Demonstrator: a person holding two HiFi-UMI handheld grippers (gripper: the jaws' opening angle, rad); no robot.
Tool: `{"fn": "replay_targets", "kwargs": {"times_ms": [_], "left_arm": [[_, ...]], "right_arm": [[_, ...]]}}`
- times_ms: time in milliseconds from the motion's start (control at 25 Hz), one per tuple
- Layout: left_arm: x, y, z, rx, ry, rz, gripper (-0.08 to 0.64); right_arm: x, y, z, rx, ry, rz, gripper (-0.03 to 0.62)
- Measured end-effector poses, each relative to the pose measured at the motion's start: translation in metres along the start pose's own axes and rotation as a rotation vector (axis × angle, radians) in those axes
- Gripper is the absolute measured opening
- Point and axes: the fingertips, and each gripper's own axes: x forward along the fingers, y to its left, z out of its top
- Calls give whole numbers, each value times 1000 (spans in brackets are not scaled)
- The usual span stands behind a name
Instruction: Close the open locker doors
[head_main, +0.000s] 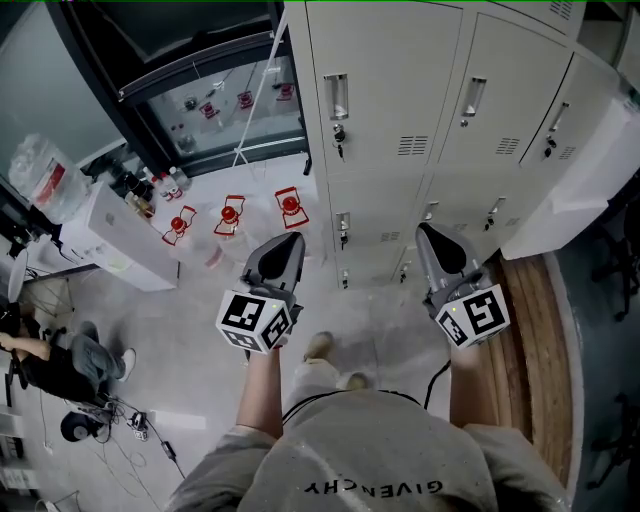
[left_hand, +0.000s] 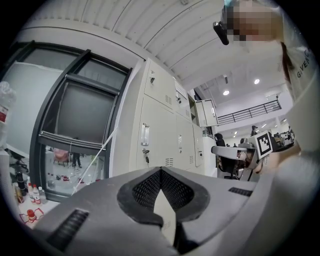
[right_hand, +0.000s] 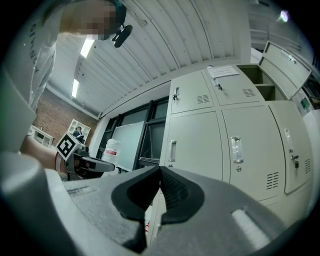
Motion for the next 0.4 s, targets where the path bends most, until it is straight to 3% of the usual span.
{"fn": "replay_targets", "kwargs": {"times_ms": [400], "left_arm": [[-1,3,1,2,-3,4,-3]], "right_arm": [[-3,2,-5,37,-4,-6,-2]]}}
